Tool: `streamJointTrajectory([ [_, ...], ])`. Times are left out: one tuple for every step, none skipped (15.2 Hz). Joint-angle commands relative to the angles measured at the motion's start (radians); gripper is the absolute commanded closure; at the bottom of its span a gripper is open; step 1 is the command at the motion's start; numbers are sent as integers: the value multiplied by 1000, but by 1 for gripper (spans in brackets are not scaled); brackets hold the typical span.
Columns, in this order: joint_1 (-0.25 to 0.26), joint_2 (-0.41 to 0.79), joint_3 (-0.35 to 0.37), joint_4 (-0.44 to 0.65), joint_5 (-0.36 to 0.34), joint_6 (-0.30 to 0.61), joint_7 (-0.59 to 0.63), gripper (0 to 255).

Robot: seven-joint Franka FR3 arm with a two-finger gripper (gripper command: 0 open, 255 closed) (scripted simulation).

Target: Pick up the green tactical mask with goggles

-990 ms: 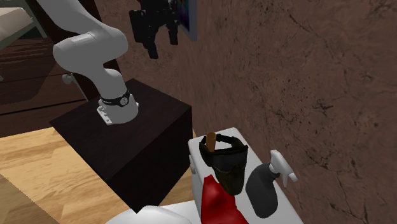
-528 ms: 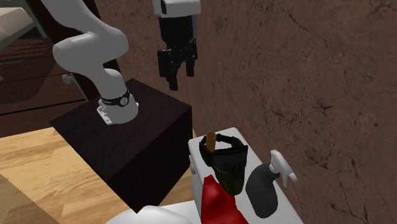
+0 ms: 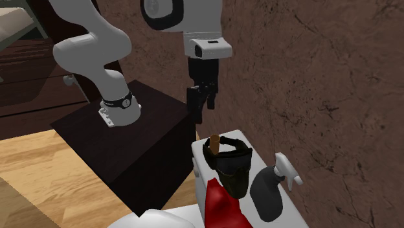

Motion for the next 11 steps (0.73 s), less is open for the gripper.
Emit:
streamJointTrajectory([
  [-34, 84, 28, 17, -90, 73, 67, 0],
  [-51, 125, 41, 31, -141, 100, 106, 0],
  [-68, 167, 53, 47, -197, 123, 149, 0],
  [-82, 210, 62, 66, -258, 143, 196, 0],
  [-93, 254, 68, 87, -322, 158, 244, 0],
  [-101, 298, 71, 111, -388, 170, 294, 0],
  [-106, 342, 70, 137, -455, 177, 344, 0],
  [-105, 385, 64, 165, -519, 182, 392, 0],
  [-101, 397, 59, 173, -536, 183, 405, 0],
  [-99, 408, 55, 173, -552, 190, 420, 0],
  [-98, 420, 52, 173, -569, 197, 435, 0],
])
